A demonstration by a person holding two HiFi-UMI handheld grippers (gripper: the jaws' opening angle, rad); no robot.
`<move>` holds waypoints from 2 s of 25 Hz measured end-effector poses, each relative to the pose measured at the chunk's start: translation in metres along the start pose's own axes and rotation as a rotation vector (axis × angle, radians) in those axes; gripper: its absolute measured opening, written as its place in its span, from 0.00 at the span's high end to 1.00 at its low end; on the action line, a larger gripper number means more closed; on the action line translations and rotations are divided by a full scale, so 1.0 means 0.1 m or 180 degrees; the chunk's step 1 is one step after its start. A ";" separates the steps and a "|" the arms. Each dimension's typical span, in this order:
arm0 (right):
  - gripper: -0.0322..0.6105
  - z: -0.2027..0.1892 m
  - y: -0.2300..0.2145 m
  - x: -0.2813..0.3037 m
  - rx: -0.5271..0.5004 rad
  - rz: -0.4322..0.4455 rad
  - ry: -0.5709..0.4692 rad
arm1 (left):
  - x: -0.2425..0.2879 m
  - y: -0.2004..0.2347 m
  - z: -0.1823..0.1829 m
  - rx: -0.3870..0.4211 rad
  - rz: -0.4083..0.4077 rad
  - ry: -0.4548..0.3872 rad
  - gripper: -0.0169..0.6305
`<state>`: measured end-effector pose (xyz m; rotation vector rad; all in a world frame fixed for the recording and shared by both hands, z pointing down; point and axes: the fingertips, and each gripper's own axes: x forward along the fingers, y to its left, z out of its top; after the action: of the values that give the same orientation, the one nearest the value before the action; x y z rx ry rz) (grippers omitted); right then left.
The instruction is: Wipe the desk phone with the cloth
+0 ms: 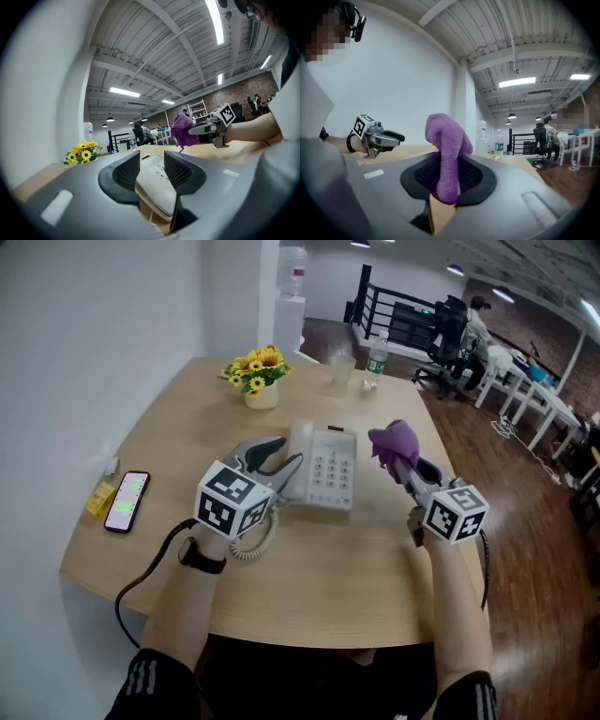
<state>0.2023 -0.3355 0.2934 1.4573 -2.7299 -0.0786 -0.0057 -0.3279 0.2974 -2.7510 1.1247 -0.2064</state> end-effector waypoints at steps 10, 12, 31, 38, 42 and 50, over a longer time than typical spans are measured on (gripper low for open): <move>0.82 0.03 -0.14 0.71 -0.0693 0.0032 0.0755 | -0.01 0.10 -0.11 -0.0088 0.0079 0.0087 0.72; 0.82 0.06 -0.13 0.87 -0.0819 0.0067 0.0847 | -0.01 0.10 -0.11 -0.0092 0.0081 0.0088 0.72; 0.82 -0.64 0.10 1.66 -0.2171 0.0375 0.2160 | 0.02 0.03 -0.09 -0.0078 0.0010 0.0069 0.72; 0.82 -0.82 0.41 1.28 -0.2298 0.0779 0.2231 | 0.02 0.02 -0.08 -0.0057 0.0009 0.0063 0.72; 0.83 -0.90 0.63 1.04 -0.2385 0.0987 0.2241 | 0.04 -0.01 -0.09 -0.0033 -0.0006 0.0081 0.72; 0.83 -1.05 1.08 0.52 -0.2311 0.1418 0.2261 | 0.05 -0.02 -0.12 0.0015 -0.0007 0.0116 0.72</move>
<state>0.0904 -0.3211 0.4058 0.5219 -2.0271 -0.3940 -0.0030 -0.3309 0.3101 -2.7552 1.1289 -0.2602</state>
